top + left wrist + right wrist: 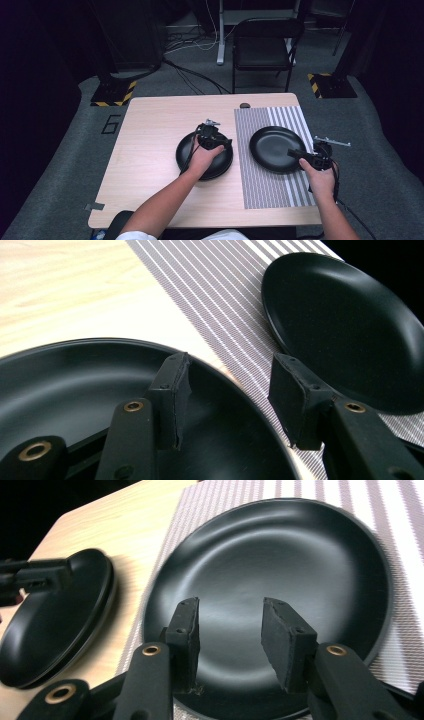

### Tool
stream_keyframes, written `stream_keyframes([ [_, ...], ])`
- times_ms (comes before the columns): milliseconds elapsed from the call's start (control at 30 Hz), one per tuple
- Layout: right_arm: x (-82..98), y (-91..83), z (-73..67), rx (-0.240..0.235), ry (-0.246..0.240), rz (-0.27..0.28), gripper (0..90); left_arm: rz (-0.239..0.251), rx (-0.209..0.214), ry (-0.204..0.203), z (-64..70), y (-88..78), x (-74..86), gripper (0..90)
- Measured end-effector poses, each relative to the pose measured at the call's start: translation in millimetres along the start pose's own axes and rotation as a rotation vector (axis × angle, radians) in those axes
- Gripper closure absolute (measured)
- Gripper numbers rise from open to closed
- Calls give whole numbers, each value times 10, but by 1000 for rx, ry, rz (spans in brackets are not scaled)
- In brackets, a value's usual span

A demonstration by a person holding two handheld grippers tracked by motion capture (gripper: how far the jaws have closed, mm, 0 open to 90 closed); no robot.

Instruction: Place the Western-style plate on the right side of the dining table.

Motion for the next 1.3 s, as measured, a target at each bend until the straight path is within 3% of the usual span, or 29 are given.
stream_keyframes([
  [133, 39, -3, -125, -39, -42, -2, 565, 18, -17, -10, -141, -179, 67, 500],
  [433, 160, 9, -307, -69, -119, -21, 551, 69, -42, -50, -464, -577, 207, 495],
  [600, 237, 56, -433, -95, -193, -36, 520, 83, -69, -65, -600, -736, 288, 487],
  [800, 358, 128, -600, -125, -259, -72, 507, 90, -118, -50, -767, -906, 402, 464],
  [1033, 520, 258, -821, -162, -370, -104, 498, 86, -159, -54, -946, -1093, 553, 443],
  [1167, 625, 331, -937, -175, -479, -118, 488, 71, -175, -61, -1034, -1133, 669, 441],
  [1300, 707, 391, -1020, -181, -543, -129, 477, 76, -191, -80, -1110, -1168, 771, 448],
])
Point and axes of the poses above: each handheld gripper's, and its own axes: y roughly forward along the jaws, x roughly out of its underside, z roughly to its right, the point moved 10 cm from there along y, roughly forward along the jaws, and after that the axes turned 3 degrees about x, right-handed, at the moved point
